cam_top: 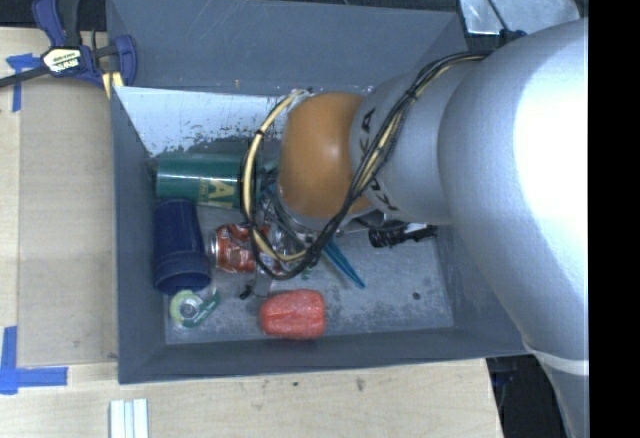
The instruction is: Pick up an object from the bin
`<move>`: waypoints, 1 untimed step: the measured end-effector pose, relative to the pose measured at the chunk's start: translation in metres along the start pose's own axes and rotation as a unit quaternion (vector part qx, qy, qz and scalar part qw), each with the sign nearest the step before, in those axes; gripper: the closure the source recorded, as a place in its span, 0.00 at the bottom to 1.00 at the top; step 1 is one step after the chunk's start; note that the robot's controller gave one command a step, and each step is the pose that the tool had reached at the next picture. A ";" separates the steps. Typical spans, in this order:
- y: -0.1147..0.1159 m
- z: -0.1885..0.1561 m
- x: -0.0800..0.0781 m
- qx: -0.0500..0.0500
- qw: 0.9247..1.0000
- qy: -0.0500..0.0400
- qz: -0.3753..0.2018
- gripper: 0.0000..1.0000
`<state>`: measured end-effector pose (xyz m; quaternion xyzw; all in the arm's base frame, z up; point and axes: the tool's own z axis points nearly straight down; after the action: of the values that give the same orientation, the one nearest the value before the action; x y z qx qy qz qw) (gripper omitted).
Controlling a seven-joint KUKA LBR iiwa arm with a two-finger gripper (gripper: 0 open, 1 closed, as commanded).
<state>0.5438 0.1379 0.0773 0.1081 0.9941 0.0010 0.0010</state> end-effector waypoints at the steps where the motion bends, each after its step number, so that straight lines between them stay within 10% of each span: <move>1: 0.015 0.007 -0.017 0.002 1.000 0.001 0.031 1.00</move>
Offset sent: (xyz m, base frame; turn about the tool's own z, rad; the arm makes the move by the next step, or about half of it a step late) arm 0.0000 0.0000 0.0000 0.0000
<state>0.5640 0.1486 0.0708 0.1394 0.9902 -0.0008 0.0002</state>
